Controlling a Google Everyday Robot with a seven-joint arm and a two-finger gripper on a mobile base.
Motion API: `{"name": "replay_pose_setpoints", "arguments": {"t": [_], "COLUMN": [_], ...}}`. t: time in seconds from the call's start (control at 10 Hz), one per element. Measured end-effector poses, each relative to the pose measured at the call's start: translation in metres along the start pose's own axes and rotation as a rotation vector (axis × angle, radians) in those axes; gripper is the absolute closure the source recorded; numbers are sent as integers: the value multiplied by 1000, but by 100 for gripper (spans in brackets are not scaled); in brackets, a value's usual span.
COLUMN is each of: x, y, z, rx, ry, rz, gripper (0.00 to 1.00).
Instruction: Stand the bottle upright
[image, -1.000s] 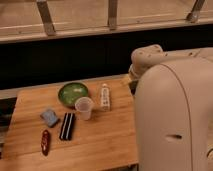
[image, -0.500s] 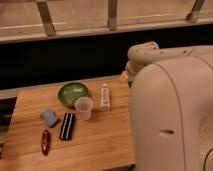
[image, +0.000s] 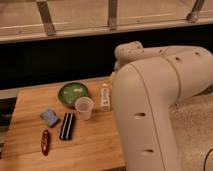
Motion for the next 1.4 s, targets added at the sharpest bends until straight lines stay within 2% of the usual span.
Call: {"name": "replay_pose_setpoints", "arguments": {"t": [0.1, 0.3, 0.7, 0.8, 1.1, 1.4], "x": [-8, -23, -25, -26, -63, -75], "y": [4, 14, 13, 11, 25, 29], "z": [11, 29, 31, 35, 77, 98], "rx": [-27, -55, -60, -62, -79, -92], "ry": [-6, -12, -1, 18, 136, 202], "rz": [6, 16, 13, 11, -18, -9], "gripper": [20, 20, 20, 20, 20, 20]}}
